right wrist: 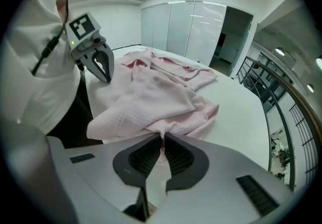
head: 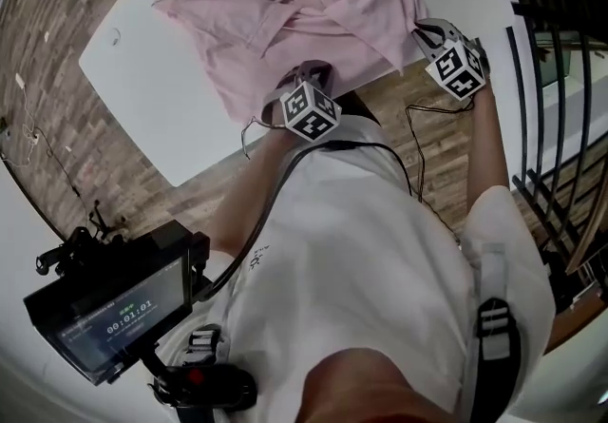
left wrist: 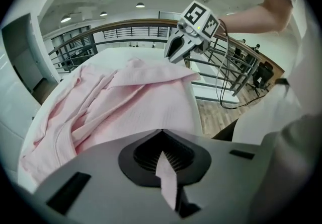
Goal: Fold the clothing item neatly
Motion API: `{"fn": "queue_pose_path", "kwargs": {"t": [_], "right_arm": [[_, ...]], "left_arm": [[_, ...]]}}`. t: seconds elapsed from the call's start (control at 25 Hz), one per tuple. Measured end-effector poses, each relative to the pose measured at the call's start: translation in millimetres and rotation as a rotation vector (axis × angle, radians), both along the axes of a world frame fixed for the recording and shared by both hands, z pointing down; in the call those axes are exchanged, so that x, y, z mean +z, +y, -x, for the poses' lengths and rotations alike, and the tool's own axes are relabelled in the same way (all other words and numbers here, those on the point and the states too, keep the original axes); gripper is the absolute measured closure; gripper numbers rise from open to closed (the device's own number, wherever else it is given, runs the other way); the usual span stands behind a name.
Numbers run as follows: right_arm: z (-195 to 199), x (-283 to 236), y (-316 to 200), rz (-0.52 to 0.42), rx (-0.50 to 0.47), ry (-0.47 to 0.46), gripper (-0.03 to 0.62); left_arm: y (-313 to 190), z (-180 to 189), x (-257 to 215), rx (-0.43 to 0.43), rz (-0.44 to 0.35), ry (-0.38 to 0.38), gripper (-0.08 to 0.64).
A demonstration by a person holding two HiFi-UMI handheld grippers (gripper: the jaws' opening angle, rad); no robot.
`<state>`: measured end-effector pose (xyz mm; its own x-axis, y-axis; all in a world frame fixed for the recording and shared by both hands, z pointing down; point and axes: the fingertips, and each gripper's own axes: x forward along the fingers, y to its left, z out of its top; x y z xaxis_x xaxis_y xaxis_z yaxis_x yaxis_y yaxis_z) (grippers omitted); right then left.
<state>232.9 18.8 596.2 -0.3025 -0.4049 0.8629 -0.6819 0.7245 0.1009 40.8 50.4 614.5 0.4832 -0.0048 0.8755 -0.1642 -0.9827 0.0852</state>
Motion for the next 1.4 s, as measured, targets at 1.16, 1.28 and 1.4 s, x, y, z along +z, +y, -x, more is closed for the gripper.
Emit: {"fn": "queue_pose_path", "kwargs": {"t": [1.16, 1.28, 1.4], "right_arm": [[-6, -96, -246, -0.182, -0.257, 0.025, 0.572], [-10, -78, -286, -0.207, -0.247, 0.078, 0.572], [-14, -56, -320, -0.204, -0.205, 0.099, 0.572]], "left_arm": [[-52, 34, 1, -0.215, -0.087, -0.014, 0.557], [-64, 48, 2, -0.269, -0.088, -0.032, 0.557], [-69, 62, 8, -0.313, -0.080, -0.061, 0.557]]}}
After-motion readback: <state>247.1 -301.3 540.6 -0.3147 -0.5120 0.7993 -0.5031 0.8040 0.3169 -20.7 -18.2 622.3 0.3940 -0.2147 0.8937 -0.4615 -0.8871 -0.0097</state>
